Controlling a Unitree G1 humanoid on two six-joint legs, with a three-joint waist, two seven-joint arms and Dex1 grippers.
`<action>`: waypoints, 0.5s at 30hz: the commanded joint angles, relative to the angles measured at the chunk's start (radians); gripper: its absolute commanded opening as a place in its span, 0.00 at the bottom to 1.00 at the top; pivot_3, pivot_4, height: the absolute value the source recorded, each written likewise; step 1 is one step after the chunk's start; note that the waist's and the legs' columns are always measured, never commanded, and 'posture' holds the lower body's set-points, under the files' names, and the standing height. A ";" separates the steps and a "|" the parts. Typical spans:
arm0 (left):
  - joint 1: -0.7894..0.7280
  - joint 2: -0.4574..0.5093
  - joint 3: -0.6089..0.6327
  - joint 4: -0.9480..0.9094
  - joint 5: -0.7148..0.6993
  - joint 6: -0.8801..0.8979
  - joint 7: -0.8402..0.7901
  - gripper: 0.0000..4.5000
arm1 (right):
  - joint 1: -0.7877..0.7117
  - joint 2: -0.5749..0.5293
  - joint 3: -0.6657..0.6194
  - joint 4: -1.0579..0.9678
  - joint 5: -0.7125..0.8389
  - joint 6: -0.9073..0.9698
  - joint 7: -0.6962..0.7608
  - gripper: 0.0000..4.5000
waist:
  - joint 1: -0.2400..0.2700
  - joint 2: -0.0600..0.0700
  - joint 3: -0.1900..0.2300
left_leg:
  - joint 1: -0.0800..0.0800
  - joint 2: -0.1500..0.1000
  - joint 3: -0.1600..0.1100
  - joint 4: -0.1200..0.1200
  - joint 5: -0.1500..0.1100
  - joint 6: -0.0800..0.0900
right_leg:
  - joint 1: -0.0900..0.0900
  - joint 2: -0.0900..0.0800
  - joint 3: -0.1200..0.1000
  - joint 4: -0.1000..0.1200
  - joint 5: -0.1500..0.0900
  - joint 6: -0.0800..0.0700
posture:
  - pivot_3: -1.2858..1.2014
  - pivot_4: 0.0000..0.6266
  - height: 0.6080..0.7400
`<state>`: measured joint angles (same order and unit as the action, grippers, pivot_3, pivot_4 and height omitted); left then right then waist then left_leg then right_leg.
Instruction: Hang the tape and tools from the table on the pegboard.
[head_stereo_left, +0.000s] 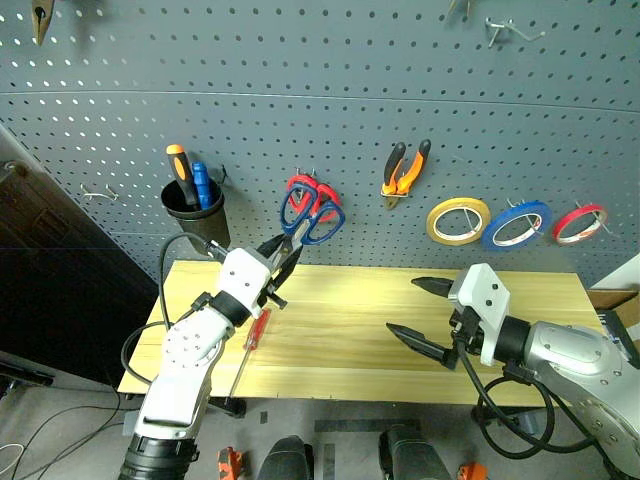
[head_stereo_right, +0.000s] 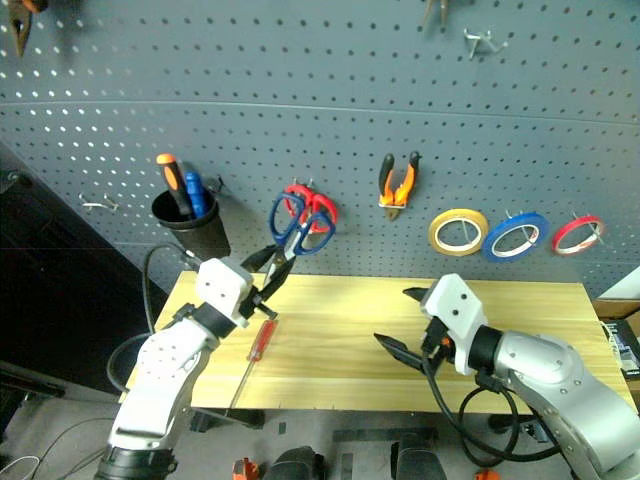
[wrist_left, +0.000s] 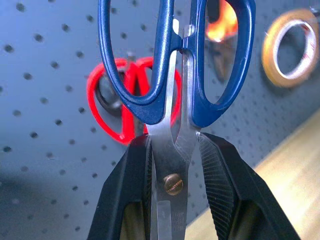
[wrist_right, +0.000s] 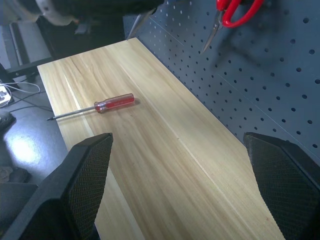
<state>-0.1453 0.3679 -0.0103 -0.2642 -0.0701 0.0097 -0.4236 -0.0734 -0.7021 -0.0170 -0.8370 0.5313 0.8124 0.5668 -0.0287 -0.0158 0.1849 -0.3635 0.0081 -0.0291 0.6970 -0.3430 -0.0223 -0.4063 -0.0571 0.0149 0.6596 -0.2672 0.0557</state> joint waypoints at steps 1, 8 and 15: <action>-0.042 -0.011 0.011 0.012 0.009 0.004 0.026 0.25 | -0.032 0.000 -0.034 -0.024 0.012 -0.017 -0.009 1.00 | -0.001 0.000 0.000 | 0.000 0.000 0.000 0.000 0.000 0.000 | 0.000 0.000 0.000 0.000 0.000 0.000 | 0.49 0.23 1.00; -0.069 -0.035 -0.018 0.063 0.016 0.016 0.026 0.25 | -0.057 0.002 -0.038 -0.033 0.023 -0.002 -0.021 1.00 | -0.001 0.000 0.000 | 0.000 0.000 0.000 0.000 0.000 0.000 | 0.000 0.000 0.000 0.000 0.000 0.000 | 0.49 0.24 1.00; -0.086 -0.051 -0.041 0.100 0.006 0.031 0.008 0.25 | -0.069 0.008 -0.036 -0.043 0.031 0.004 -0.040 1.00 | -0.003 0.000 0.000 | 0.000 0.000 0.000 0.000 0.000 0.000 | 0.000 0.000 0.000 0.000 0.000 0.000 | 0.48 0.25 1.00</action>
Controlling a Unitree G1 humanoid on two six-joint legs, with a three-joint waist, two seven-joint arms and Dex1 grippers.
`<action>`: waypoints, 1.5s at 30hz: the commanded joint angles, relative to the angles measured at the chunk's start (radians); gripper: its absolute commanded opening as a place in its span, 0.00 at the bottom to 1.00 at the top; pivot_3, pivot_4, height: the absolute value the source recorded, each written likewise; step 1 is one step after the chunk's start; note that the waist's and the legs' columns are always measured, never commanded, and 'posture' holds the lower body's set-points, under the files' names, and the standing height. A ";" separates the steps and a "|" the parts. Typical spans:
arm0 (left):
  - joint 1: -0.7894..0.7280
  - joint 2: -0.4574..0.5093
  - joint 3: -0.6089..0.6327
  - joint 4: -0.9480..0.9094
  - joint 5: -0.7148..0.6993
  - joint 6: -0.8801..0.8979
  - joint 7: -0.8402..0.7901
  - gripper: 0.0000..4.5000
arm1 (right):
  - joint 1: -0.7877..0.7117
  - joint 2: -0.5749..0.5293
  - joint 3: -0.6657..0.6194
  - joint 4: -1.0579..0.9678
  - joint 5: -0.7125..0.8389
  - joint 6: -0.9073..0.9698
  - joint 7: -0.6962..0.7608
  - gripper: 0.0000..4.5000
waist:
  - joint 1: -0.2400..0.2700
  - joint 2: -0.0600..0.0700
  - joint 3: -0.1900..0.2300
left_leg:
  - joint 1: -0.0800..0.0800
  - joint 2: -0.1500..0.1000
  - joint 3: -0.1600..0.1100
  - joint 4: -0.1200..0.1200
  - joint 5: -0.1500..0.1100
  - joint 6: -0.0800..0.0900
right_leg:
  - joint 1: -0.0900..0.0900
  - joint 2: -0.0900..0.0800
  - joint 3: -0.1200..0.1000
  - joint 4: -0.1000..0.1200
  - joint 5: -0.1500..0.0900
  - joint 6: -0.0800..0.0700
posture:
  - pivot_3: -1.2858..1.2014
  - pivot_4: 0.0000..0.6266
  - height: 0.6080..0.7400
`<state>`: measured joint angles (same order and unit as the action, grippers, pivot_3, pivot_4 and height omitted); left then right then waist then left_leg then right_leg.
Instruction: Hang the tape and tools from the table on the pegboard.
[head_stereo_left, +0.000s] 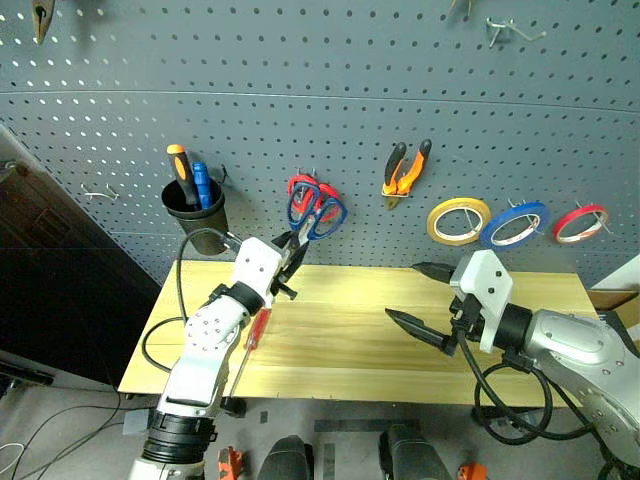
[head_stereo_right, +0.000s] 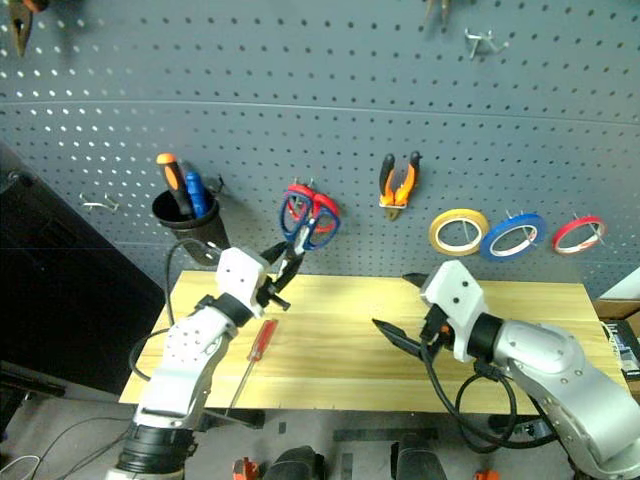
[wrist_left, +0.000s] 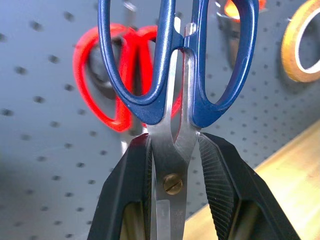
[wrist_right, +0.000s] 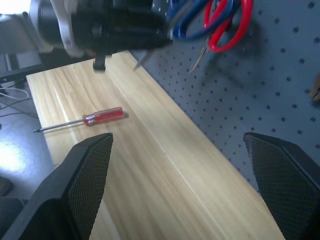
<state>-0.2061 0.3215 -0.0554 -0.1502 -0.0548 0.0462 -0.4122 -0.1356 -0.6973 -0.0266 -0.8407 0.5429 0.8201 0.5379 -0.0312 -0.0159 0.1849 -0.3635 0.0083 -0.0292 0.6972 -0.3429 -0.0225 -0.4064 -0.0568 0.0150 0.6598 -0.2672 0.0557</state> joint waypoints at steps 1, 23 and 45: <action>-0.027 -0.006 0.004 -0.011 -0.010 -0.004 -0.004 0.25 | -0.007 0.003 -0.026 -0.040 0.020 -0.003 -0.012 1.00 | 0.000 0.000 0.000 | 0.000 0.000 0.000 0.000 0.000 0.000 | 0.000 0.000 0.000 0.000 0.000 0.000 | 0.48 0.25 1.00; 0.178 0.208 0.085 -0.029 -0.067 0.319 -0.127 0.99 | 0.023 0.127 0.013 -0.060 0.149 0.140 -0.151 1.00 | 0.003 0.000 0.000 | 0.001 0.001 -0.001 0.000 0.000 0.000 | 0.000 0.000 0.000 0.002 0.000 0.000 | 0.51 0.26 1.00; -0.007 0.227 -0.004 0.294 -0.028 0.833 -0.088 0.95 | -0.074 0.121 0.075 -0.055 0.321 0.314 -0.229 1.00 | 0.001 0.000 0.000 | 0.000 0.000 -0.002 0.000 0.000 0.000 | -0.001 0.000 0.000 0.002 0.000 0.000 | 0.50 0.27 1.00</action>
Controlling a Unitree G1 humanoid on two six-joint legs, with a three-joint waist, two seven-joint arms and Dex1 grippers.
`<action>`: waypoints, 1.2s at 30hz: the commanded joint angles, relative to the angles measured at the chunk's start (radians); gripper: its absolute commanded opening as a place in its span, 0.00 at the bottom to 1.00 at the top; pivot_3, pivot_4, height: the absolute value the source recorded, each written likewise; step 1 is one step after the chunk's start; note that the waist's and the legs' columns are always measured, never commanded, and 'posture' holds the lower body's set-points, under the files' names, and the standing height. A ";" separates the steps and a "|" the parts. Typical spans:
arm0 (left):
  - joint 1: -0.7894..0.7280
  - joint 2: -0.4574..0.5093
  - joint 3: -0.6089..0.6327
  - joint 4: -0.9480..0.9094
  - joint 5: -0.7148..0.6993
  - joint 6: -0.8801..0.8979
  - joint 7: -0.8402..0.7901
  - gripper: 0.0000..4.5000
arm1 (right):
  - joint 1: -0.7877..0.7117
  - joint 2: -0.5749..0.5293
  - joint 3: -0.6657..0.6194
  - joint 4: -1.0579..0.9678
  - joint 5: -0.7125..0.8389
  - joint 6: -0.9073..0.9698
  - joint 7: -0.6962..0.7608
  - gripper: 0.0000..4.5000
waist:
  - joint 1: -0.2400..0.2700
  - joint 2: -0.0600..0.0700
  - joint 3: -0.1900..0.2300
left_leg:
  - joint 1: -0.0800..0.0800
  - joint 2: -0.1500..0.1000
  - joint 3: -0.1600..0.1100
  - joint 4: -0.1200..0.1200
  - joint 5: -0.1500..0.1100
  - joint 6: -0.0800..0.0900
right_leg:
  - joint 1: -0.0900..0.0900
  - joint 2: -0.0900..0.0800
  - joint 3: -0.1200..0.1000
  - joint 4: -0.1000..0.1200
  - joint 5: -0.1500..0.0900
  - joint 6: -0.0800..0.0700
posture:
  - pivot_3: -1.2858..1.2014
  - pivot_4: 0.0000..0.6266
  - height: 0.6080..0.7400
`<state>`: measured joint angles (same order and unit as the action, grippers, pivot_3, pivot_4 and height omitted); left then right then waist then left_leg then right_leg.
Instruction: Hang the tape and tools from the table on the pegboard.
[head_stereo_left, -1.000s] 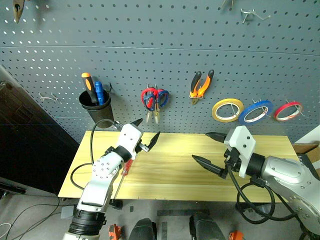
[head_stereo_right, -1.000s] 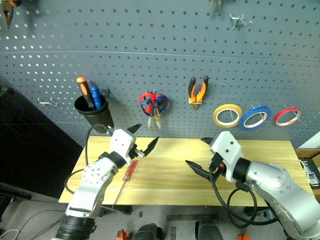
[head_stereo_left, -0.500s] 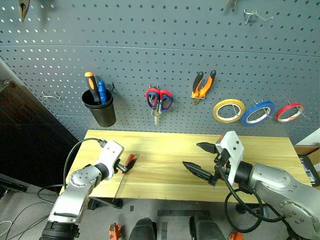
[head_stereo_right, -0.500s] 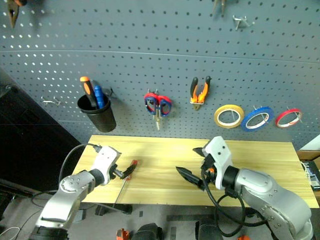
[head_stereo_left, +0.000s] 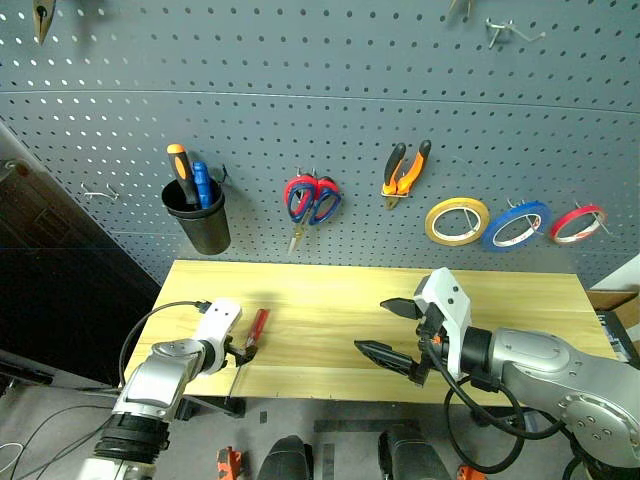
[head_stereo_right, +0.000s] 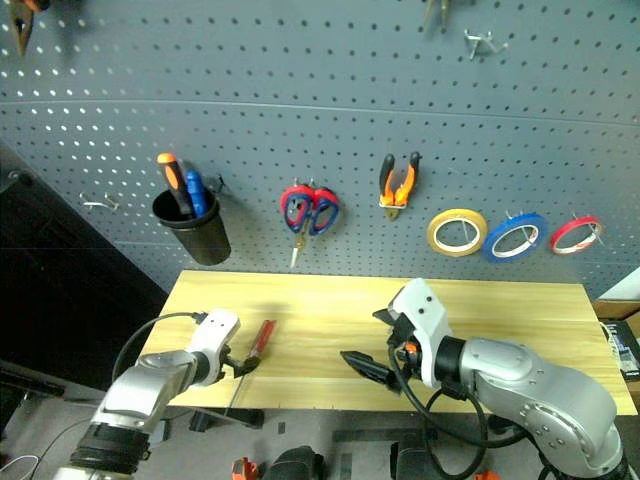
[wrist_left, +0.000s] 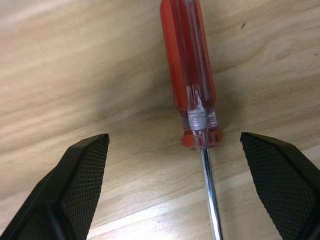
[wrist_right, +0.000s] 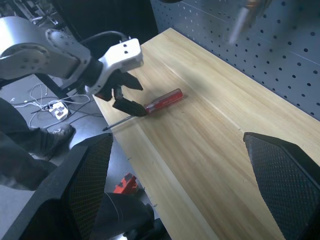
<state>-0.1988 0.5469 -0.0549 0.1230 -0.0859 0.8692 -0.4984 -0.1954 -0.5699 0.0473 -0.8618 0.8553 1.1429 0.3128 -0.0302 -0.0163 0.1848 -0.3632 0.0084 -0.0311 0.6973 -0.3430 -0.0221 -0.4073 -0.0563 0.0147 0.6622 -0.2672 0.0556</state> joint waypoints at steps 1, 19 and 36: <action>-0.016 0.001 -0.007 0.028 0.004 0.009 -0.004 0.91 | -0.015 -0.007 0.003 -0.034 0.009 -0.009 -0.005 1.00 | -0.001 0.000 0.000 | 0.000 0.000 0.000 0.000 0.000 0.000 | 0.000 0.000 0.000 0.000 0.000 0.000 | 0.50 0.27 1.00; 0.077 0.004 0.056 -0.088 -0.030 -0.125 -0.003 0.01 | -0.028 -0.102 0.099 0.002 -0.187 -0.198 0.092 1.00 | -0.001 -0.003 -0.003 | 0.000 0.002 0.001 0.000 0.000 -0.001 | -0.001 -0.001 0.001 0.000 0.000 0.000 | 0.50 0.21 1.00; -0.075 -0.106 0.233 -0.392 -0.027 -0.859 0.160 0.01 | -0.124 -0.157 0.016 0.096 -0.216 -0.333 0.263 1.00 | 0.056 -0.009 -0.041 | 0.000 0.000 0.001 0.001 0.001 -0.001 | 0.001 0.000 -0.001 0.000 0.001 -0.002 | 0.54 0.13 1.00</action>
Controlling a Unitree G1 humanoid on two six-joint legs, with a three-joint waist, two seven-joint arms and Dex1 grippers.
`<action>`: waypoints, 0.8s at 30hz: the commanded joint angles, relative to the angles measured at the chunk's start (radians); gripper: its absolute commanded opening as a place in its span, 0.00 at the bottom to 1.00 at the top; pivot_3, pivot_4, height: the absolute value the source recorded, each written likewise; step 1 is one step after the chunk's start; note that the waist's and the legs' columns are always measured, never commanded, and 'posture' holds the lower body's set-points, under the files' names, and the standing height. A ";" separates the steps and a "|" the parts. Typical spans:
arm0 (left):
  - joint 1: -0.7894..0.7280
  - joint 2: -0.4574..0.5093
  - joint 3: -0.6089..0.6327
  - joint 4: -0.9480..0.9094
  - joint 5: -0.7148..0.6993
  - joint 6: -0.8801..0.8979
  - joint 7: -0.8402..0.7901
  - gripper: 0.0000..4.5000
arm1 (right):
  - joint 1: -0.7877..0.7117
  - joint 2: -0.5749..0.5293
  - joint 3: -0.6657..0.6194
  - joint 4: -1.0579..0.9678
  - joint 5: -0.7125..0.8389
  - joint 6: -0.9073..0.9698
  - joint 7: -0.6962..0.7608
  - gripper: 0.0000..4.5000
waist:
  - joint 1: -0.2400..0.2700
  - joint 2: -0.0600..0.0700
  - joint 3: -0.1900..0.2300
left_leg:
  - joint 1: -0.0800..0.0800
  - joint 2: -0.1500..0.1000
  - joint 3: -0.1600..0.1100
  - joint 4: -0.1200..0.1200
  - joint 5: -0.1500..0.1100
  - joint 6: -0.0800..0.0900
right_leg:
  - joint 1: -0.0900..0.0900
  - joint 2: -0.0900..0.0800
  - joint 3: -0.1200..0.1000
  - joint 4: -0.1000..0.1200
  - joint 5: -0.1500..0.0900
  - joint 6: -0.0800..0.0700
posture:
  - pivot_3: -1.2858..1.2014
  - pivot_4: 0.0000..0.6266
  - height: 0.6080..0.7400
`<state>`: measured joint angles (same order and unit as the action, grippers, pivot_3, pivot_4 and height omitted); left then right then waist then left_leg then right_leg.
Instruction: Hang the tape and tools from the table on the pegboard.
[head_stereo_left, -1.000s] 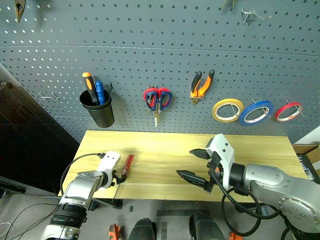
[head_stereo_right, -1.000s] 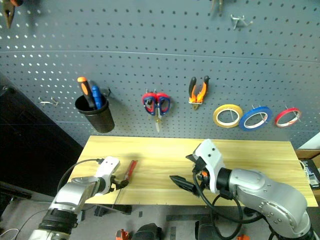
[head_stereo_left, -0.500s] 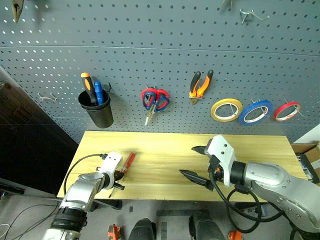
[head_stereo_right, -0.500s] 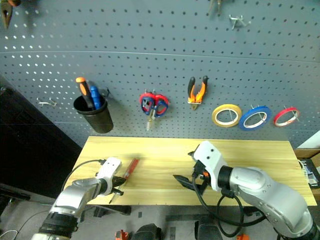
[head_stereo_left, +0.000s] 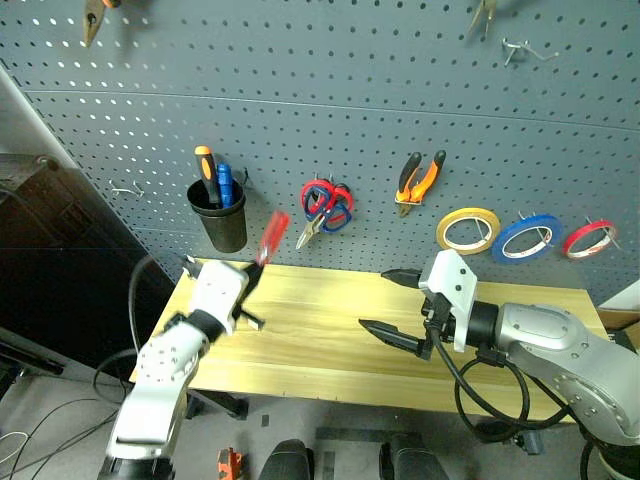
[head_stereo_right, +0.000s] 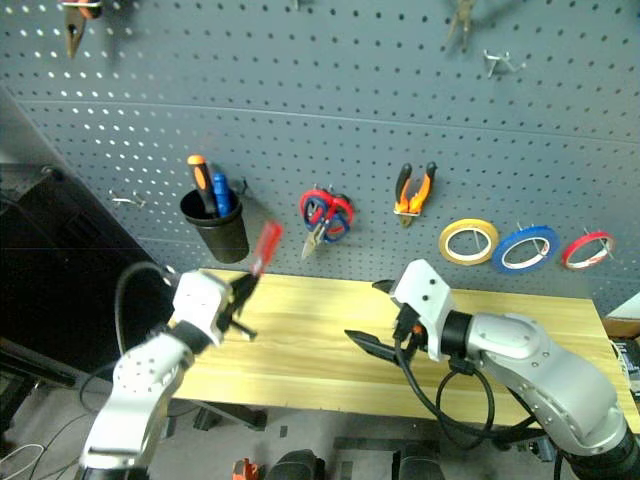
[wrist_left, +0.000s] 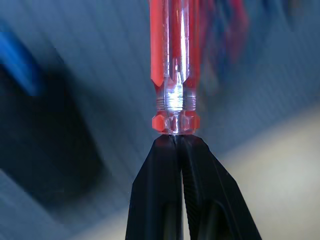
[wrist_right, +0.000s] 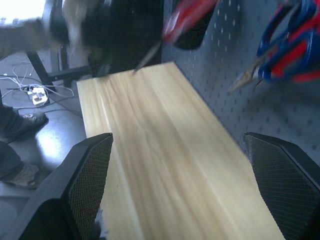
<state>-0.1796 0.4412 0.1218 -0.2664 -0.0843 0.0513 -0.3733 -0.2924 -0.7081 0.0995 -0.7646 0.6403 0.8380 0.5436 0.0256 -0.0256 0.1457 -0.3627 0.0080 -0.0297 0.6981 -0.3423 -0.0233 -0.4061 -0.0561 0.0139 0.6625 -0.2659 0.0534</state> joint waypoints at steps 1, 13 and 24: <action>-0.139 -0.011 0.071 0.002 -0.050 -0.022 0.049 0.01 | -0.032 -0.025 -0.040 0.006 -0.004 -0.032 0.042 1.00 | 0.000 -0.001 -0.005 | 0.000 0.000 0.000 0.000 0.000 0.000 | 0.000 0.000 0.000 0.000 0.000 0.000 | 0.54 0.13 1.00; -0.324 -0.027 0.166 0.144 -0.083 0.055 0.159 0.01 | -0.033 -0.054 -0.053 0.030 -0.041 -0.051 0.074 1.00 | -0.003 -0.002 -0.027 | 0.000 0.000 0.002 0.000 0.002 -0.003 | 0.000 0.001 0.002 -0.001 0.000 0.000 | 0.53 0.09 1.00; -0.346 -0.040 0.140 0.427 -0.052 -0.098 0.143 0.24 | -0.046 -0.059 -0.068 0.005 -0.042 -0.039 0.062 1.00 | -0.005 -0.008 -0.048 | 0.000 0.000 0.002 0.000 0.003 -0.005 | 0.000 0.001 0.001 0.000 0.000 0.000 | 0.52 0.05 1.00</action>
<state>-0.4899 0.4002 0.2622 0.1764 -0.1324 -0.0077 -0.2308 -0.3249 -0.7578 0.0620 -0.7262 0.6023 0.8095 0.6087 0.0208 -0.0340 0.0974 -0.3624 0.0078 -0.0275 0.6983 -0.3395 -0.0284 -0.4064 -0.0550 0.0151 0.6621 -0.2657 0.0534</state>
